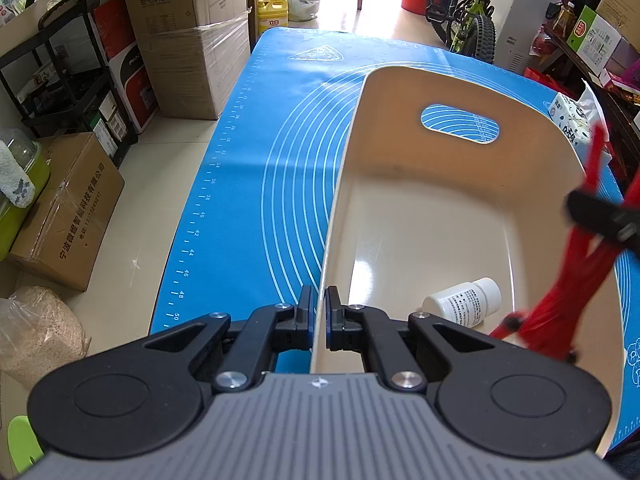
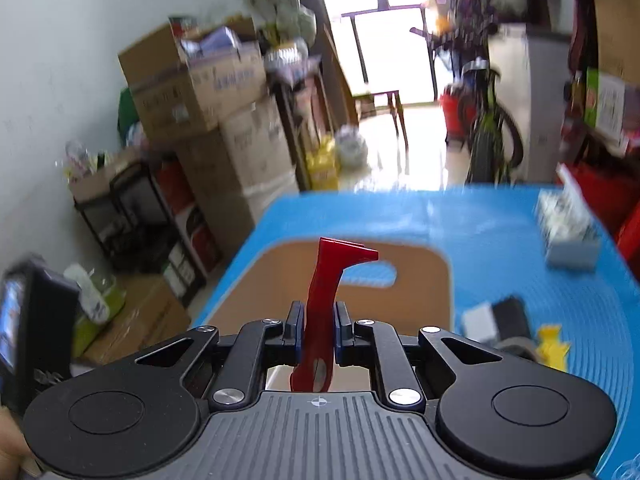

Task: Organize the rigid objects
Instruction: 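Carry the red tool into the basket and release it, then grasp the white block with the right tool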

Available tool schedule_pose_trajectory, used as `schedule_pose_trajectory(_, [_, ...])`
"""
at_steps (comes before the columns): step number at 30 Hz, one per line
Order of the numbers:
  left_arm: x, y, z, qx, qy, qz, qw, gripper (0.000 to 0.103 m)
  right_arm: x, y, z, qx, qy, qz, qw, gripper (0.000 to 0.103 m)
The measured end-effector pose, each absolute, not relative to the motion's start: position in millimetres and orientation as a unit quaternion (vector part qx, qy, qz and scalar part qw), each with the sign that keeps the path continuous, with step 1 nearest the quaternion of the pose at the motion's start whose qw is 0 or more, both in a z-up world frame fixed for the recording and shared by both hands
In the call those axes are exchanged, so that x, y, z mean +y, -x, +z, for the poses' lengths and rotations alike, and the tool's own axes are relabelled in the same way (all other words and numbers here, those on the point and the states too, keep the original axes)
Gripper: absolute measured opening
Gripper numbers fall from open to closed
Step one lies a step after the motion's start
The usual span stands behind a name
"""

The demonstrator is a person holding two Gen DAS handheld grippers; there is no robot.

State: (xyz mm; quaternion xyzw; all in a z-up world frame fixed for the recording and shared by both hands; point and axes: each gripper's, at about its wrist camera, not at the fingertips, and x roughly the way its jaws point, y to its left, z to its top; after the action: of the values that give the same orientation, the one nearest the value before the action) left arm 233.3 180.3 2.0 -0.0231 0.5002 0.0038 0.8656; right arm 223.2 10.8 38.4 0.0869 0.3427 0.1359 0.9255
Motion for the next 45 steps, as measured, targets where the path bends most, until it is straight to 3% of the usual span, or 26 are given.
schedule_pose_trajectory(11, [180, -233, 2, 0.5, 0.023, 0.004, 0.865, 0.007, 21, -240, -4, 0.44, -0.067, 0.12, 0.887, 0.025])
schedule_pose_trajectory(16, [180, -233, 2, 0.5, 0.023, 0.004, 0.865, 0.007, 19, -234, -2, 0.434, -0.053, 0.116, 0.892, 0.027])
schedule_pose_trajectory(17, [180, -234, 2, 0.5, 0.023, 0.004, 0.865, 0.007, 19, -234, -2, 0.432, -0.051, 0.117, 0.893, 0.031])
schedule_pose_trajectory(18, [180, -234, 2, 0.5, 0.023, 0.004, 0.865, 0.007, 17, -232, -1, 0.43, -0.052, 0.118, 0.894, 0.043])
schedule_pose_trajectory(20, [180, -234, 2, 0.501, 0.023, 0.004, 0.865, 0.007, 14, -228, 5, 0.42, -0.054, 0.124, 0.897, 0.046])
schedule_pose_trajectory(22, [180, -234, 2, 0.5, 0.023, 0.004, 0.865, 0.007, 10, -224, 12, 0.409, -0.048, 0.121, 0.903, 0.056])
schedule_pose_trajectory(33, [177, -235, 1, 0.502, 0.023, 0.004, 0.865, 0.007, -51, -193, 45, 0.341, -0.056, 0.042, 0.938, 0.066])
schedule_pose_trajectory(45, [179, -235, 2, 0.502, 0.026, 0.003, 0.864, 0.007, -118, -185, 3, 0.372, -0.055, -0.084, 0.923, 0.068])
